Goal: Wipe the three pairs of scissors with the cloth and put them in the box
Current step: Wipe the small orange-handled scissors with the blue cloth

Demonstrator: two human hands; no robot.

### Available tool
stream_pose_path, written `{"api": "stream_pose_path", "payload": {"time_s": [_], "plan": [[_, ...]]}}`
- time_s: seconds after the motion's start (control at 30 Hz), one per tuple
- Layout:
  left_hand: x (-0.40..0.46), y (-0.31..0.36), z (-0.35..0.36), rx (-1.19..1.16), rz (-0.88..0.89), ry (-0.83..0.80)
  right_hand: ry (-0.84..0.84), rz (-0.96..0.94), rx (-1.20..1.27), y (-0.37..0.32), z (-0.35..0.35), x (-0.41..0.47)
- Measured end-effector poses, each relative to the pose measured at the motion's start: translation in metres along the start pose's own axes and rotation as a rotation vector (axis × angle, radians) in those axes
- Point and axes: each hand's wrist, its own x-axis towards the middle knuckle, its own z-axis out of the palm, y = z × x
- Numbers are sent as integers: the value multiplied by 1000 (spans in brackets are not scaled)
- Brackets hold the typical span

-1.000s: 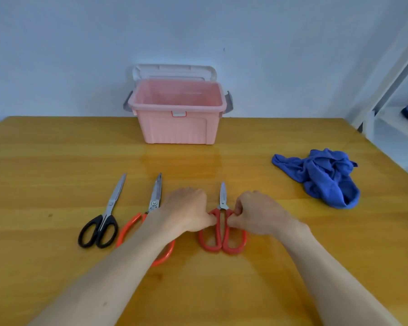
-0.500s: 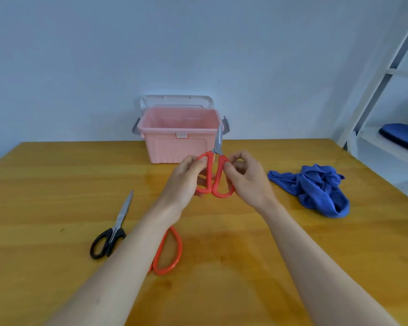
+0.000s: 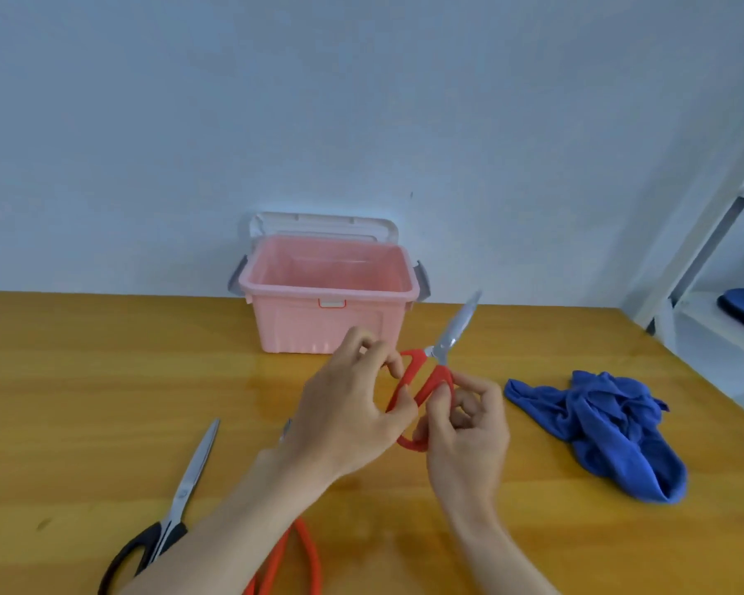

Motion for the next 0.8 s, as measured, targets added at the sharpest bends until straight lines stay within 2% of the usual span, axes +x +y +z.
{"api": "stream_pose_path", "payload": {"time_s": [0.17,0.3,0.37,0.43,0.5,0.53,0.6,0.7,0.8], "plan": [[-27,0,-2,112,-32,-14,-95,45,63,-8,-3,-17],[-44,7,2,41,-115,-101,-175,34,30,-6,-10,-27],[-49,8,5,-7,-138,-57,-250,-3,2,-6,-13,-27],[-51,1,4,-47,-170,12,-372,-87,-89,-4,-18,-21],[-47,-11,1,-28,-190,34,-421,-222,-319,1,-30,-6],[-43,-19,-1,4,-184,25,-376,-281,-458,7,-38,6],[-32,-33,-5,76,-158,6,-169,-298,-765,16,-61,33],[-19,-46,-11,138,-143,-16,77,-66,-1104,32,-106,62],[-8,-50,-10,142,-140,-21,88,208,-1228,49,-134,79]]}}
